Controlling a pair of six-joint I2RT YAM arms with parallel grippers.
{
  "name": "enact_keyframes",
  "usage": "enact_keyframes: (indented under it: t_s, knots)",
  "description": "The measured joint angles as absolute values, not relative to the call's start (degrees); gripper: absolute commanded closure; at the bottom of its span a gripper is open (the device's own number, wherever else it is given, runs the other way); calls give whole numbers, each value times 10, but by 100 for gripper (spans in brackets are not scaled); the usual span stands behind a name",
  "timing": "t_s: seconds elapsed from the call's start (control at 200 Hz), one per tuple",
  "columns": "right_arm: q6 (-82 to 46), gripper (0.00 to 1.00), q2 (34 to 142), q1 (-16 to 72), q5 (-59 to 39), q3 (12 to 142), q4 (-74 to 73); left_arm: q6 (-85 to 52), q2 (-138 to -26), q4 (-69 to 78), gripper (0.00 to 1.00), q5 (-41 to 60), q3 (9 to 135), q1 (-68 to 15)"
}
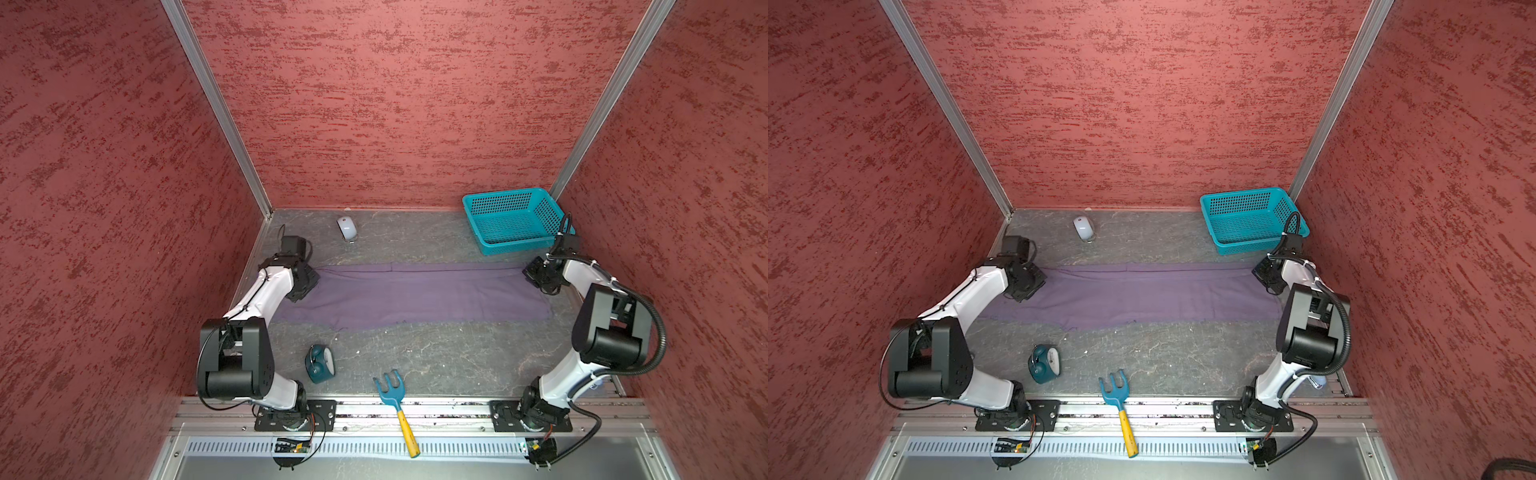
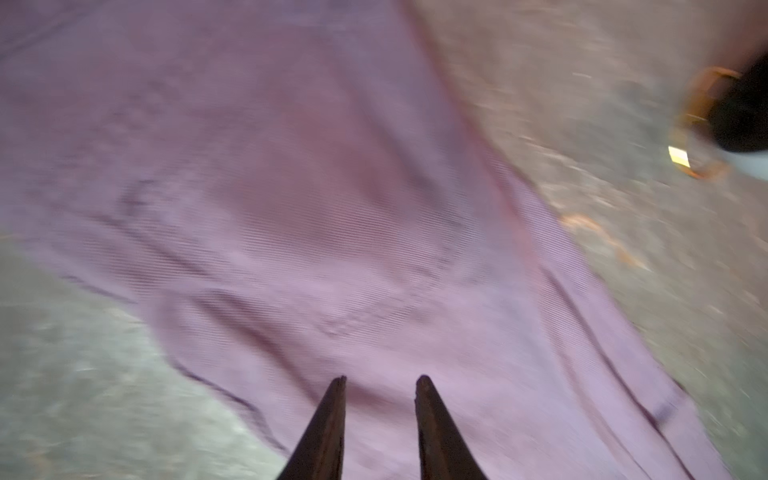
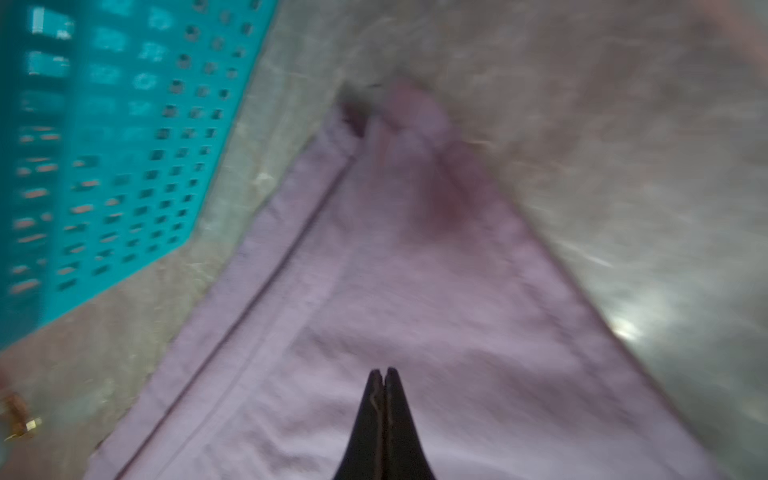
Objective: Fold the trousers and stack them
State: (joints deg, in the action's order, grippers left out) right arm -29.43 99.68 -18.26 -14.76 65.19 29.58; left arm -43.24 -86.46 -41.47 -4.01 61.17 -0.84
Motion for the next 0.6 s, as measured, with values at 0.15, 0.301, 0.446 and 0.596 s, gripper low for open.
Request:
enact_keyframes:
  t_s: [0.15,0.301,0.446,0.596]
  knots:
    - [-316,100,1022,-177,-179,626,228,-443,-921,-414,88,-43,653,-58]
    - [-336,100,1047,-178,-204,617,174,-454,-984,-416,89,-41,663,-90]
    - [-348,100,1072,-178,-227,617,127,-459,-1030,-415,89,-33,667,-97]
    - [-366,100,1101,-178,-252,618,84,-459,-1072,-420,89,-31,693,-96]
